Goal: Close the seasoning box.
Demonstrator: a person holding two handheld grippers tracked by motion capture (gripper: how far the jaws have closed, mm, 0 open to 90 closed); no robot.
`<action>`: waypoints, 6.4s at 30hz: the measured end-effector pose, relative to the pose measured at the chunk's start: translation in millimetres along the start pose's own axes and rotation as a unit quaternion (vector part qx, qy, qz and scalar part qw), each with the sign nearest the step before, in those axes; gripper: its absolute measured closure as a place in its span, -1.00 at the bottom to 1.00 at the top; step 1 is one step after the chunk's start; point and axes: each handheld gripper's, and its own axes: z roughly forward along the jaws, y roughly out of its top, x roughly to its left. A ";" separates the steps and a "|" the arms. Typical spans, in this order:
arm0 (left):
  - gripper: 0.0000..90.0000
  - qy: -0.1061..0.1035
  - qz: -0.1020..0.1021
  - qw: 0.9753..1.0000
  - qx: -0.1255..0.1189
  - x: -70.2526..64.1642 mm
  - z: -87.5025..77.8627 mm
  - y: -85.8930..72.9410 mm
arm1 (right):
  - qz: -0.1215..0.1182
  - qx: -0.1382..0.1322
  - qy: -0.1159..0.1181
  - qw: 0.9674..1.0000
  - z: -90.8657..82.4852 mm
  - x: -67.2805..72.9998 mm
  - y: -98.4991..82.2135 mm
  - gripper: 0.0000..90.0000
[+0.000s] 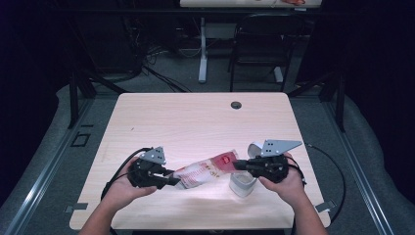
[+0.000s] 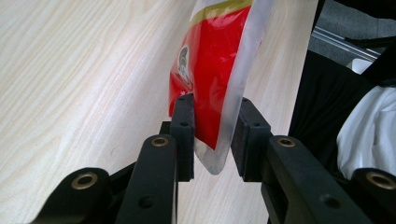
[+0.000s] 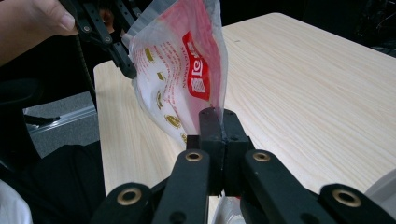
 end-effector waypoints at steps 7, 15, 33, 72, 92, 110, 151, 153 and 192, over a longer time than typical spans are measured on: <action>0.62 0.002 0.004 1.000 -0.005 0.8 -5.1 3.9 | 0.006 -0.003 -0.001 1.000 -1.3 -1.2 -2.0 1.00; 0.63 0.005 0.006 1.000 -0.007 1.1 -10.0 8.0 | 0.008 -0.001 0.001 1.000 -1.7 -1.6 -3.1 1.00; 0.63 0.006 0.013 1.000 -0.005 2.4 -18.1 17.7 | 0.010 -0.002 -0.007 1.000 -2.8 -2.8 -3.9 1.00; 0.69 0.004 0.022 1.000 0.000 5.7 -33.5 35.7 | 0.015 0.019 -0.026 0.999 1.4 -11.0 -12.7 0.87; 0.71 0.004 0.024 1.000 -0.003 7.3 -36.1 43.3 | 0.023 0.028 -0.014 0.999 1.5 -13.2 -15.7 0.99; 0.71 0.006 0.030 0.999 0.006 6.8 -38.7 53.4 | 0.026 0.031 -0.008 0.999 -2.2 -13.7 -16.1 1.00; 0.72 0.015 0.062 0.997 0.048 2.9 -44.8 87.4 | 0.027 0.032 -0.015 0.999 -12.6 -15.8 -17.9 1.00; 0.72 0.014 0.064 0.997 0.050 2.6 -45.3 89.0 | 0.026 0.035 -0.016 0.999 -13.2 -15.9 -17.7 1.00; 0.73 0.015 0.094 0.994 0.061 -6.9 -45.4 126.3 | 0.037 0.039 -0.027 0.998 -24.6 -19.7 -24.8 1.00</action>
